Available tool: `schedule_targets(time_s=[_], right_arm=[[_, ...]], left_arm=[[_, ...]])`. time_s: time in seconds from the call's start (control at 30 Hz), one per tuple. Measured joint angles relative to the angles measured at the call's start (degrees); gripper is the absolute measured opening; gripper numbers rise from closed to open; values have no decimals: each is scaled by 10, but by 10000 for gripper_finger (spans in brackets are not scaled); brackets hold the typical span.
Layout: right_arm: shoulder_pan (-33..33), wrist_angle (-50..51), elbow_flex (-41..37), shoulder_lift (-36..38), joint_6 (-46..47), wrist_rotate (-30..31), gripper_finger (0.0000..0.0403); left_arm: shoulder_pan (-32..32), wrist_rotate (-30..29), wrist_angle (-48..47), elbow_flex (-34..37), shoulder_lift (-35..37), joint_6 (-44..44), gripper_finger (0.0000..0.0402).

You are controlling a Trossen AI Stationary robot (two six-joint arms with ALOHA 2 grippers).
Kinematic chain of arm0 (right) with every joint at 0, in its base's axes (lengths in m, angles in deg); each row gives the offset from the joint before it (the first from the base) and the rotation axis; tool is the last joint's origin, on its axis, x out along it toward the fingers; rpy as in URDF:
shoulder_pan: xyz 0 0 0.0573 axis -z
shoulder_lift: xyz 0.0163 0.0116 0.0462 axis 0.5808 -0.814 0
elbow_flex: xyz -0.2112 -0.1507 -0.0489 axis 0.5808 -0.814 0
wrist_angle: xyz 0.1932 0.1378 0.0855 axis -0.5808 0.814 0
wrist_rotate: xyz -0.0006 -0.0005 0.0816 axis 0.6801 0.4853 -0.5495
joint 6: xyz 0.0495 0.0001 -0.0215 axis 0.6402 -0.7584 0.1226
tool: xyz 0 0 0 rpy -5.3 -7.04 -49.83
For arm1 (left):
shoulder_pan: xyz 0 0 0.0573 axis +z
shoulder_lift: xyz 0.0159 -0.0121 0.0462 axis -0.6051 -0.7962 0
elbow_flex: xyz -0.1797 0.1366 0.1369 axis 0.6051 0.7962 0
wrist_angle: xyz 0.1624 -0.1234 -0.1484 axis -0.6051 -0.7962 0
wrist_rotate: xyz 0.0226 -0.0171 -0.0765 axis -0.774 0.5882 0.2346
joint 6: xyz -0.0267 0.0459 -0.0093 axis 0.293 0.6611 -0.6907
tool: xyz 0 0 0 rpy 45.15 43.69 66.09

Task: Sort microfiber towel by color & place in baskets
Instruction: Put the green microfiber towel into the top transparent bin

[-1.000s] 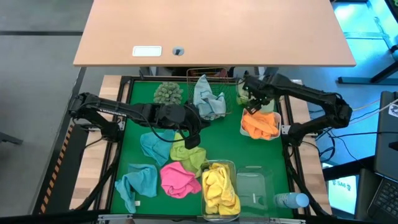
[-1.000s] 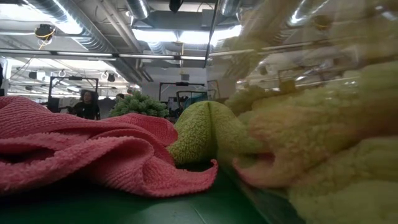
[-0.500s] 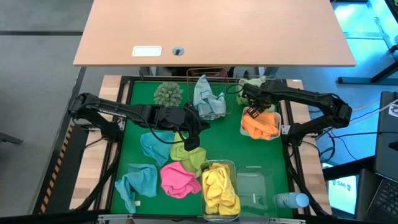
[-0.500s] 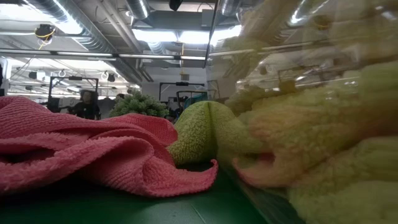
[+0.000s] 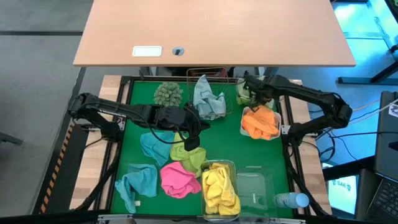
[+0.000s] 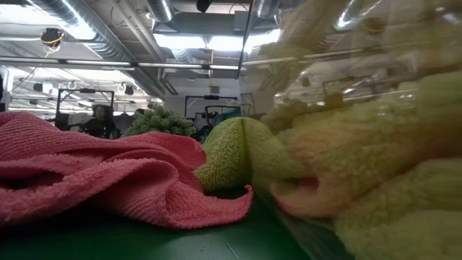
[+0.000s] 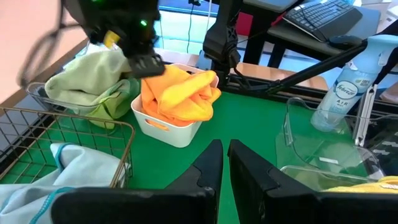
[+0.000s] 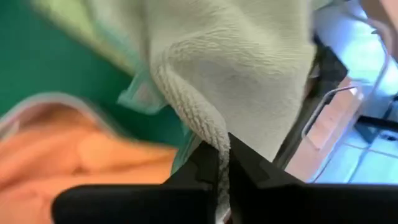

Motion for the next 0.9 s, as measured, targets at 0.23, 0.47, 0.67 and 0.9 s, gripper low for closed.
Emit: schedule_targets(time_s=[0.23,0.47,0.67,0.9], right_arm=[[84,-73,16,0,-15,2,10],[156,-111,15,-21,-45,-2,7],[187,-118,15,-45,-47,-6,15],[191,-116,15,-49,-47,-6,16]], left_arm=[[0,0,0,0,0,0,25],[-1,0,0,0,0,0,25],[-1,0,0,0,0,0,25],[-1,12,-8,0,2,4,25]])
